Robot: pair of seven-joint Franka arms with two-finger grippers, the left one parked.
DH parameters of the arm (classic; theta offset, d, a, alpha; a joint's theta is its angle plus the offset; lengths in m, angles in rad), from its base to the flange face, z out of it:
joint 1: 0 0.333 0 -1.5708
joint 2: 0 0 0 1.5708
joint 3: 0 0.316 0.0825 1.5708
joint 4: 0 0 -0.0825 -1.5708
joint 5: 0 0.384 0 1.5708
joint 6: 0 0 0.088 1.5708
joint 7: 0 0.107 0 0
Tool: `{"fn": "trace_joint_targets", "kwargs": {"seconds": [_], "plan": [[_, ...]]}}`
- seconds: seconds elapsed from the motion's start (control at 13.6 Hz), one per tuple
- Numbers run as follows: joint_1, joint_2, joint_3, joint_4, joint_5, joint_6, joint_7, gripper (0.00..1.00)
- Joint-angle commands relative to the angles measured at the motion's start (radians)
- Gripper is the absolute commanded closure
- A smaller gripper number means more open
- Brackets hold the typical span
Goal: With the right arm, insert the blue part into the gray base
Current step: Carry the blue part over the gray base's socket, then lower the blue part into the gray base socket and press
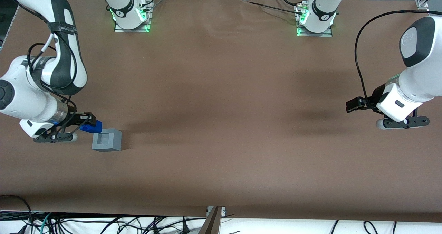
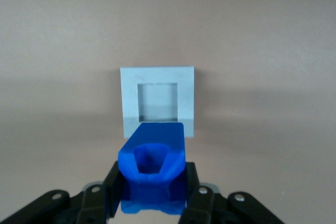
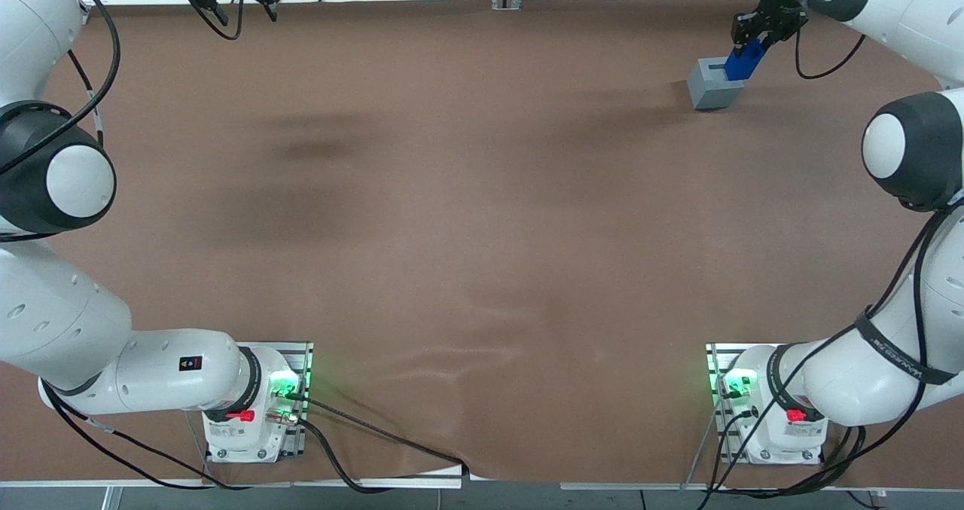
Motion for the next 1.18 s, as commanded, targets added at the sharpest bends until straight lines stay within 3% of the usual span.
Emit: {"fn": "trace_joint_targets", "kwargs": {"seconds": [0.0,1.1], "plan": [[-0.009,0.040,0.005,0.030,0.024,0.037,-0.013,0.77],[-0.003,0.115,0.012,0.059,0.069,0.123,-0.013,0.75]]}}
